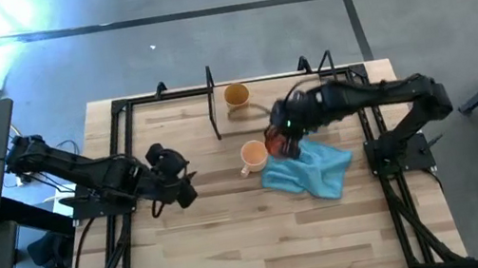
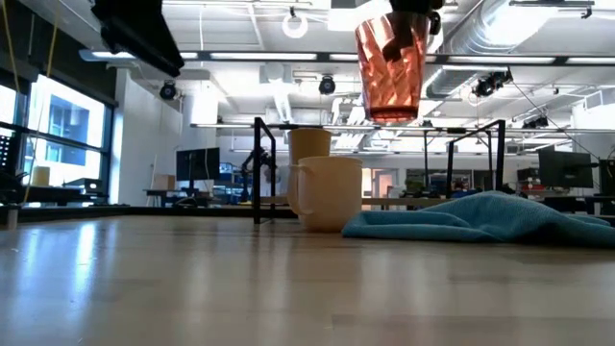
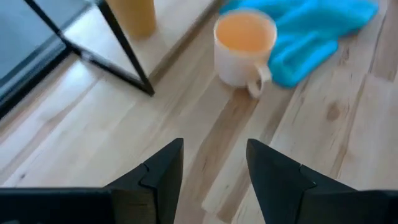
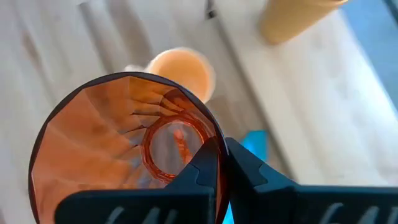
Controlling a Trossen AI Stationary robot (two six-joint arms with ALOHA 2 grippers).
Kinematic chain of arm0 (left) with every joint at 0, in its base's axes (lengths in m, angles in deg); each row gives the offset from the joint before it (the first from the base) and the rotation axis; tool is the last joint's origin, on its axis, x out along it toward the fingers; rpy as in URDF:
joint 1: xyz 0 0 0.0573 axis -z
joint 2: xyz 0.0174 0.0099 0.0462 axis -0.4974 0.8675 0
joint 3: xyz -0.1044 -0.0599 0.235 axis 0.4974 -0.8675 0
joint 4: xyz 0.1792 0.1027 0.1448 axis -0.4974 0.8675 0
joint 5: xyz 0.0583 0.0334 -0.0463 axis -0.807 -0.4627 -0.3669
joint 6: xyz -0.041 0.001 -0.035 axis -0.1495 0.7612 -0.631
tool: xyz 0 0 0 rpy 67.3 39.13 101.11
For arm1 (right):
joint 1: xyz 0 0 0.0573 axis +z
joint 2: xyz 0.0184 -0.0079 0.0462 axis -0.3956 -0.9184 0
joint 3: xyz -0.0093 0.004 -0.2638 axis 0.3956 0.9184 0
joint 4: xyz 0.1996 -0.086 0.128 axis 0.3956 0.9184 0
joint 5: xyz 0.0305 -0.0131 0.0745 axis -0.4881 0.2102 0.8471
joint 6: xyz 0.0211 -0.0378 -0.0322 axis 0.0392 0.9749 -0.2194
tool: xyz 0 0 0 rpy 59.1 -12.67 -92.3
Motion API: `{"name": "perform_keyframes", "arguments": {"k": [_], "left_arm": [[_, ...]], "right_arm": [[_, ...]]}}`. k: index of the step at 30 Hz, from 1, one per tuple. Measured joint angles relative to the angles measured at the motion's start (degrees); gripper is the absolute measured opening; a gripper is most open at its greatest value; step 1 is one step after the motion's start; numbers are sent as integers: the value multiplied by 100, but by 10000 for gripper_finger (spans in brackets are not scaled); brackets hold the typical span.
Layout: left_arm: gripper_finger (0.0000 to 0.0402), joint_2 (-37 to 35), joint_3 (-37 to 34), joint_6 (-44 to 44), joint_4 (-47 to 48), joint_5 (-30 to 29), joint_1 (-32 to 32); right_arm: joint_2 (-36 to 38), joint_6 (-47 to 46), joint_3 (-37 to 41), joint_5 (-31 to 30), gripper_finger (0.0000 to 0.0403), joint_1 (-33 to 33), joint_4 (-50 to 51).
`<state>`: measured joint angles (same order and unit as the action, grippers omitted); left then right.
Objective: Stack small to large cups/mugs on shelf
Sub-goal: Put the orange cup on the shelf
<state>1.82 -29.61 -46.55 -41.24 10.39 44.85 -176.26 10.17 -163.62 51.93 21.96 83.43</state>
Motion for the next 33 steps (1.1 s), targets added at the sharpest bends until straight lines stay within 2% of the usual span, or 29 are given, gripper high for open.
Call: {"name": "perform_keyframes", "arguments": {"k": [6, 20, 26, 33], "left_arm": [[165, -234, -33, 9, -153, -172, -2], [165, -246, -35, -189, -217, -234, 0], [165, -246, -35, -289, -311, -331, 0], [165, -244, -35, -302, -557, -358, -2]], "right_arm": [[157, 665, 0, 132, 0, -953, -38], [-3, 1850, 0, 1457, 0, -3005, -617], [-389, 2032, 0, 2019, 0, -3558, -753], [-829, 2196, 0, 2402, 0, -3733, -1095]]}}
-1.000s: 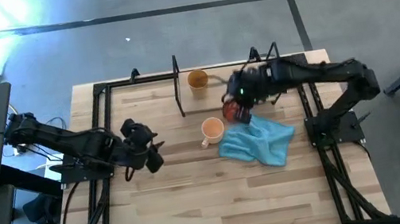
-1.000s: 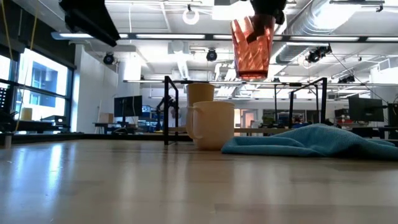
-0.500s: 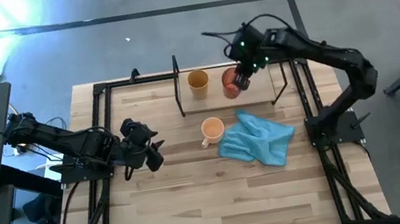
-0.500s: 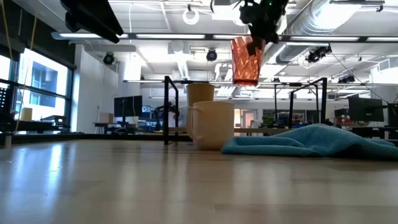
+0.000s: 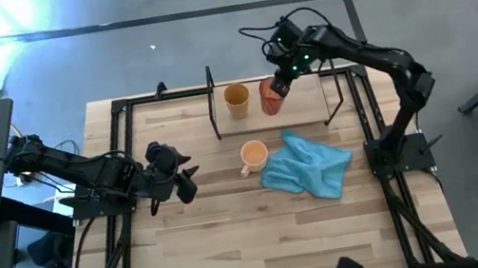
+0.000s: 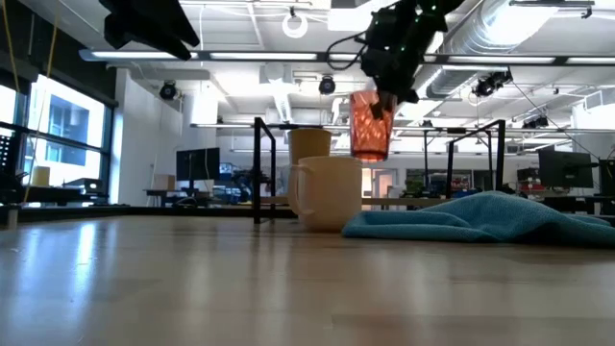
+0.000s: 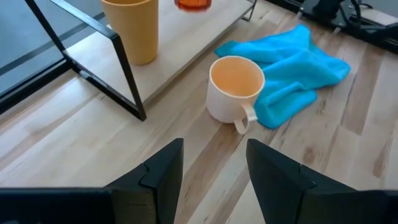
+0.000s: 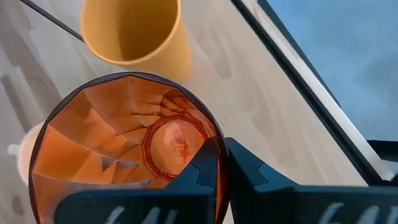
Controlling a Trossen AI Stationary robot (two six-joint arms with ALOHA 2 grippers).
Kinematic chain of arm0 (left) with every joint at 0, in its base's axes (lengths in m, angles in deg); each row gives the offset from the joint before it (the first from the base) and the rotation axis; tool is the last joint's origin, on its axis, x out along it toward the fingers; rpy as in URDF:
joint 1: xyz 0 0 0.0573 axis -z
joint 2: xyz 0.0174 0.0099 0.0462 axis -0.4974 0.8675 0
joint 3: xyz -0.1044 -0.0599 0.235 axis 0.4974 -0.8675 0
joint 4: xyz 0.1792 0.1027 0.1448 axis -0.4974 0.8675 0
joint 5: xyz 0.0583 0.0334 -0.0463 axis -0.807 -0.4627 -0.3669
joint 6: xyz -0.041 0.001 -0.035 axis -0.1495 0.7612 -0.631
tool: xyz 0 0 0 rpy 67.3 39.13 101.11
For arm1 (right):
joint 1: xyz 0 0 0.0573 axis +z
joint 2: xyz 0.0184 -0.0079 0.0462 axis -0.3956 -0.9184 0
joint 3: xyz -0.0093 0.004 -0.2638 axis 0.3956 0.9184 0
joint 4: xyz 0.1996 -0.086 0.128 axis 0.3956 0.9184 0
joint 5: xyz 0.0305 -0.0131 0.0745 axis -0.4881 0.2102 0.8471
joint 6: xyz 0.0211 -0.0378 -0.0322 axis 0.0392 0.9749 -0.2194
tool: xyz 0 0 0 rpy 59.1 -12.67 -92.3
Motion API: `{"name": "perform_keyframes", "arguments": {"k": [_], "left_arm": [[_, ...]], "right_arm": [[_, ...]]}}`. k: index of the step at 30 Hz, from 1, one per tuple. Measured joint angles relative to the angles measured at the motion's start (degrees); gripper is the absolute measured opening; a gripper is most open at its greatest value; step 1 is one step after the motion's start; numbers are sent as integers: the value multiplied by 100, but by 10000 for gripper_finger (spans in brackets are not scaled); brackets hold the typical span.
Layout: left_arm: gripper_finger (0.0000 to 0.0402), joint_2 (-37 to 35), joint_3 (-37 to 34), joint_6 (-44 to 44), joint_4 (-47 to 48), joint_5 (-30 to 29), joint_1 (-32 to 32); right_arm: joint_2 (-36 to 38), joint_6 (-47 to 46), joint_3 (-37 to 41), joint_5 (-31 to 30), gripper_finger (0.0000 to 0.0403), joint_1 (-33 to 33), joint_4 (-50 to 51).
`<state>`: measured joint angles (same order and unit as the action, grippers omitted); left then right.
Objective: Stack small to large cups/mugs on shelf
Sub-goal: Put the orange cup on the shelf
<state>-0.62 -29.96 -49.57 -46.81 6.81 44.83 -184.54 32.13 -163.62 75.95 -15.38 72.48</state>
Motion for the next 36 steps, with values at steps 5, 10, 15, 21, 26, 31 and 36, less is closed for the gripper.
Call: {"name": "perform_keyframes", "arguments": {"k": [5, 10, 15, 21, 26, 31, 36], "left_arm": [[165, 0, 0, -134, -3, -80, 0], [165, 2, 0, -176, -3, -117, 0], [165, 2, 0, -187, -1, -165, 0], [165, 2, 0, -185, -1, -270, 0], [165, 2, 0, -165, -1, -272, -2], [165, 4, 0, -163, 0, -270, -2], [165, 4, 0, -168, -1, -270, -2]], "right_arm": [[-273, 158, 0, 32, 0, -97, -4], [-393, 226, 2, 24, 0, -261, -4], [-392, 199, 2, -26, 0, -419, -231], [-463, 210, 2, -62, 0, -430, -279], [-583, 178, 2, -24, 0, -373, -391], [-684, 177, 2, -26, 0, -356, -390], [-793, 176, 2, -26, 0, -356, -393]]}}
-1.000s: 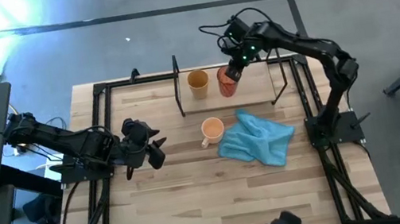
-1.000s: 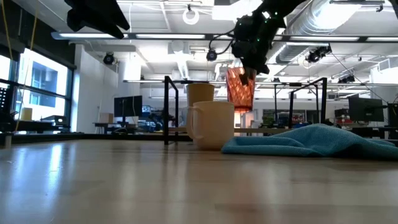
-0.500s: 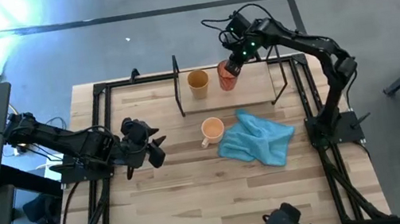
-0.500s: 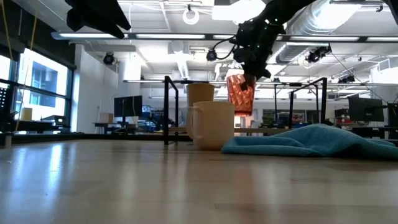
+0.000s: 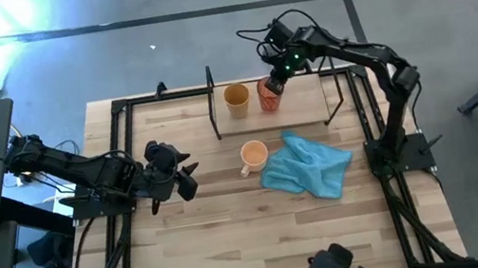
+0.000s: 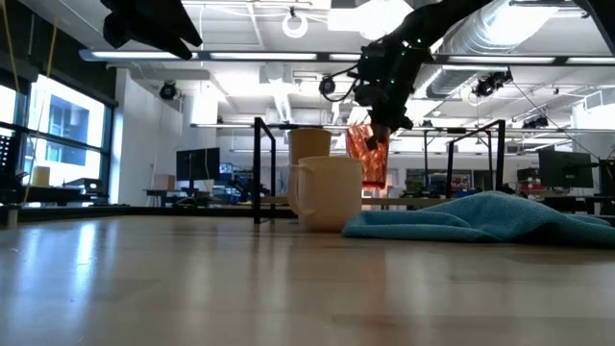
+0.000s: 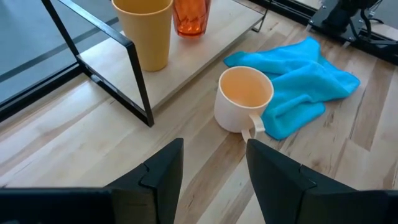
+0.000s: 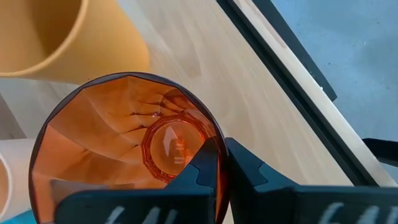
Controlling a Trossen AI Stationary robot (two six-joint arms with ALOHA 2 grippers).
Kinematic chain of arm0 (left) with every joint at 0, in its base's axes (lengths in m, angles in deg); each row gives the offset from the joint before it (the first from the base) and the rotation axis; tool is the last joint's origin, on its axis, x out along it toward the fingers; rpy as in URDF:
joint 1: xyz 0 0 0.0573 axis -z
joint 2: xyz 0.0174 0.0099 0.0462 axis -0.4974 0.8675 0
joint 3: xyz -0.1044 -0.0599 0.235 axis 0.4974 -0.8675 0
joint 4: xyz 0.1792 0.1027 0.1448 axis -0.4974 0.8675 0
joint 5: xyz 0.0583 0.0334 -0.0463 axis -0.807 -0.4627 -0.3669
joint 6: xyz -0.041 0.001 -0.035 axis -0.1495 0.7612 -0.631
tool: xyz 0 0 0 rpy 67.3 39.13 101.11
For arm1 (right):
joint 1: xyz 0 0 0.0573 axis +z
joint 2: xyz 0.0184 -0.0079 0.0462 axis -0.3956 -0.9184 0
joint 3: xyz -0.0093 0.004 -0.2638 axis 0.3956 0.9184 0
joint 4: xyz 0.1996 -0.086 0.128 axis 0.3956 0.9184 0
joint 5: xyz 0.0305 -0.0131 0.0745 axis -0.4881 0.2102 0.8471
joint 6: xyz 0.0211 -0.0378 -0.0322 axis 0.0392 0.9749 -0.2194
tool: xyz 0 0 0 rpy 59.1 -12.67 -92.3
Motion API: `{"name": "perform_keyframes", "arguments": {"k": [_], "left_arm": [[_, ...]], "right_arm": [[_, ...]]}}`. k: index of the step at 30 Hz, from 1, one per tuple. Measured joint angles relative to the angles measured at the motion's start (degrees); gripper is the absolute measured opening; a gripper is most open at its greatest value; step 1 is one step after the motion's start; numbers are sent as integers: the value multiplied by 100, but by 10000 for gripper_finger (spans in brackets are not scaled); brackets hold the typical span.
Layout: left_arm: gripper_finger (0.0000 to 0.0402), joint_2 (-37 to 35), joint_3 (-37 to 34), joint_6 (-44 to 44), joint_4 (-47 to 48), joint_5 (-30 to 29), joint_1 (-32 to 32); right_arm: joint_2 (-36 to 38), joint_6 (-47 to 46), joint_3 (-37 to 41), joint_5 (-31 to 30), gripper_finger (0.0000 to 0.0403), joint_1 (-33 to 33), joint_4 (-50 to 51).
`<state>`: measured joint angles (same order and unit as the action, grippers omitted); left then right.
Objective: Stack small to large cups/mugs on shelf
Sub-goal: Put the orange cup on the shelf
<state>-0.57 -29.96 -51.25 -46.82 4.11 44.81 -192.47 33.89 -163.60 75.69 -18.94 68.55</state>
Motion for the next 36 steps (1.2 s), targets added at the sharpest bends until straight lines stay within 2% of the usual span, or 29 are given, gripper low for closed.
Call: {"name": "perform_keyframes", "arguments": {"k": [26, 36], "left_arm": [[165, 0, 0, -6, 9, 2, 2], [165, 0, 0, -6, 21, 4, 2]], "right_arm": [[-89, -2, 2, -57, 0, 2, -69], [-60, -112, 417, -22, 0, 45, -303]]}}
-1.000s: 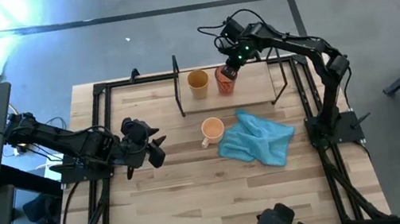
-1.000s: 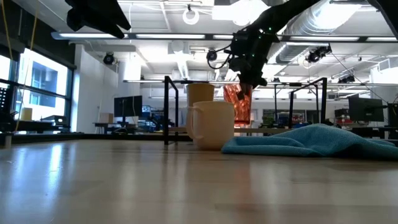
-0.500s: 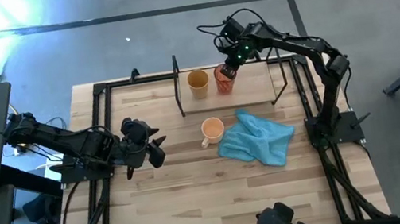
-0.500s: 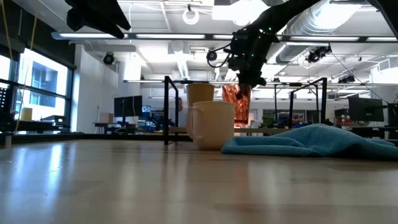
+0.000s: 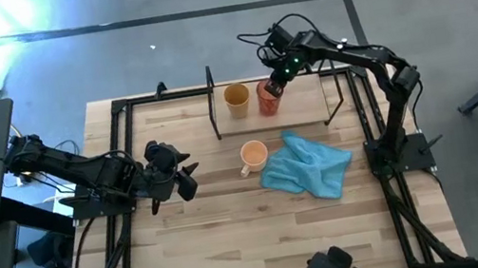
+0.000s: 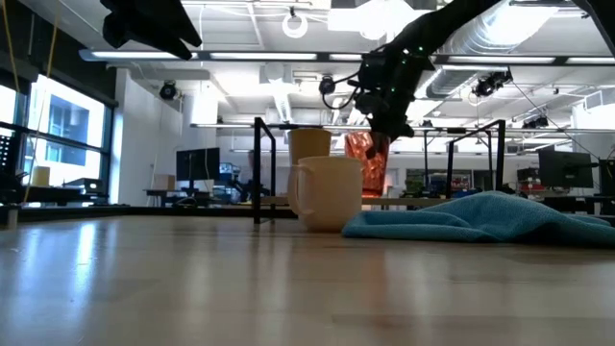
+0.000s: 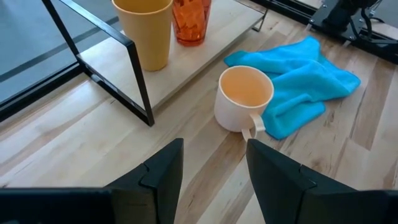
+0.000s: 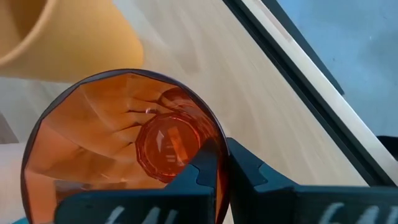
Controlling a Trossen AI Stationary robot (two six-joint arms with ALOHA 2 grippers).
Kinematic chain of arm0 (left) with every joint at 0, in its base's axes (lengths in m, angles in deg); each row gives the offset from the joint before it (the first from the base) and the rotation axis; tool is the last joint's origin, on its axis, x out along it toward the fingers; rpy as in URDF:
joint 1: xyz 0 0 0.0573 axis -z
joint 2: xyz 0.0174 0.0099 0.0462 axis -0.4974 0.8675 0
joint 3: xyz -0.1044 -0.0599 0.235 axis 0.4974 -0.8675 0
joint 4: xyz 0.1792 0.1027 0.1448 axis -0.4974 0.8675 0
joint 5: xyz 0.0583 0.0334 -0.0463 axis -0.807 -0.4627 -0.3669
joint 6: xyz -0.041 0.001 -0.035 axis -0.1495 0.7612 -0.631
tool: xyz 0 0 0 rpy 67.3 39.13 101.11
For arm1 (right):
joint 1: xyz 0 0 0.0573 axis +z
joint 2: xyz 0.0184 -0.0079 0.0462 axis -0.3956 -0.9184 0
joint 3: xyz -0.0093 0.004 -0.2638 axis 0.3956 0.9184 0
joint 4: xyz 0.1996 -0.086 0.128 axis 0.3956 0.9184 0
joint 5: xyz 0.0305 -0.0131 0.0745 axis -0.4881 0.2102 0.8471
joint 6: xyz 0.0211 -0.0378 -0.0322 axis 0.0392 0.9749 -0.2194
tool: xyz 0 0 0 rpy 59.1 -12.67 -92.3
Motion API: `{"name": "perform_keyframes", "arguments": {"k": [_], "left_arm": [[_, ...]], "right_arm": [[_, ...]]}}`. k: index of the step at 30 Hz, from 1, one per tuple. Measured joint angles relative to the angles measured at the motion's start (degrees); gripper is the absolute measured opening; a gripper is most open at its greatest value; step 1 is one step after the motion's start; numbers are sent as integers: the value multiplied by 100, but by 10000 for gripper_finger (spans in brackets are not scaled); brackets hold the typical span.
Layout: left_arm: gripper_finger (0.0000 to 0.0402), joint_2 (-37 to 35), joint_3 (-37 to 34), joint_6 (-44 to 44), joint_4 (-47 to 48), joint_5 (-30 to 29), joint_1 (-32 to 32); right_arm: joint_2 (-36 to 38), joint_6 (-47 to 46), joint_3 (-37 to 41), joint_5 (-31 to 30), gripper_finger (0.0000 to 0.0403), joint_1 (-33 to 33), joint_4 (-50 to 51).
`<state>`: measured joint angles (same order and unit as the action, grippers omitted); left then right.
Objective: Stack small to large cups/mugs on shelf
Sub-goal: Put the orange cup on the shelf
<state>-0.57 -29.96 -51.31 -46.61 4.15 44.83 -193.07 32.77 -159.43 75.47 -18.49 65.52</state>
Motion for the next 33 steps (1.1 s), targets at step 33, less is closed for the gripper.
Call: {"name": "perform_keyframes", "arguments": {"k": [33], "left_arm": [[165, 0, 0, 0, 26, 83, 0]], "right_arm": [[64, -56, 42, -378, 51, -18, 206]]}}
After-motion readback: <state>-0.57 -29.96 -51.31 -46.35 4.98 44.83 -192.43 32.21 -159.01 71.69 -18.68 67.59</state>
